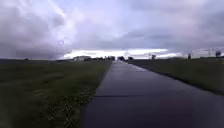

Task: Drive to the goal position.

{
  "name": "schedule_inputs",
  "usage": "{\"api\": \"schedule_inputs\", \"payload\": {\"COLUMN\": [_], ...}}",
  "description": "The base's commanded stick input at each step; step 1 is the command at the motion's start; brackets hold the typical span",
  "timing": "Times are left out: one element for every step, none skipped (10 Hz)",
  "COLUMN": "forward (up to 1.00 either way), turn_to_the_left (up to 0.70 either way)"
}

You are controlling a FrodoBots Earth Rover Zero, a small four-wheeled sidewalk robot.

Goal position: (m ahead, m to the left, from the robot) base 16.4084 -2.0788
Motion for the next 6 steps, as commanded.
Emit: {"api": "schedule_inputs", "payload": {"forward": [0.70,0.70,0.70,0.70,0.70,0.70], "turn_to_the_left": [0.00,0.00,0.00,0.00,0.00,0.00]}}
